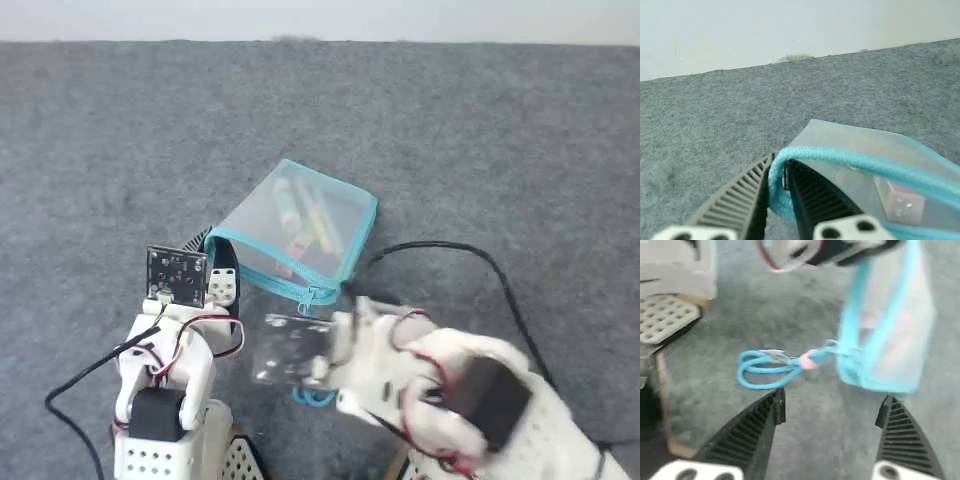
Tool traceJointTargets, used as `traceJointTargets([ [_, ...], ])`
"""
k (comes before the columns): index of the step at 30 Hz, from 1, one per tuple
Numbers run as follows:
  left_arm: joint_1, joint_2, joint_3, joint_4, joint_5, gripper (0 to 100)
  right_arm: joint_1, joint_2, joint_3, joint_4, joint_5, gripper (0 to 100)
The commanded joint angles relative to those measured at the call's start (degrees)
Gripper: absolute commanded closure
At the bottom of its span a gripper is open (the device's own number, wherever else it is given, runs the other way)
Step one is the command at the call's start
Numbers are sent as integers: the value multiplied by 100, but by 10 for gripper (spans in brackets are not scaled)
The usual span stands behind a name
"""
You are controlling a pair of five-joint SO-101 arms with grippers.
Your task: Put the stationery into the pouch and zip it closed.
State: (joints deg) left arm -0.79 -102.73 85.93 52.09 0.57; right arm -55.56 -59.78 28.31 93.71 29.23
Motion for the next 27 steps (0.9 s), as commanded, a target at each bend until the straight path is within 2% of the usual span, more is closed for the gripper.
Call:
traceJointTargets([
  [1, -18, -97, -84, -62, -53, 990, 690, -233, -141, -22, -79, 701],
  [4, -18, -97, -84, -53, -53, 990, 1147, -259, 334, -163, -53, 701],
  [10, -18, -97, -84, -53, -53, 990, 1938, -259, 1688, -1244, 44, 701],
  [16, -18, -97, -84, -62, -53, 990, 1956, -259, 2769, -2879, 62, 698],
  [18, -18, -97, -84, -62, -53, 990, 1956, -259, 2989, -3398, 290, 678],
  [22, -18, -97, -84, -70, -53, 990, 1868, -207, 3086, -3653, 580, 612],
  [27, -18, -97, -84, -79, -53, 990, 1666, -207, 3015, -3679, 580, 608],
])
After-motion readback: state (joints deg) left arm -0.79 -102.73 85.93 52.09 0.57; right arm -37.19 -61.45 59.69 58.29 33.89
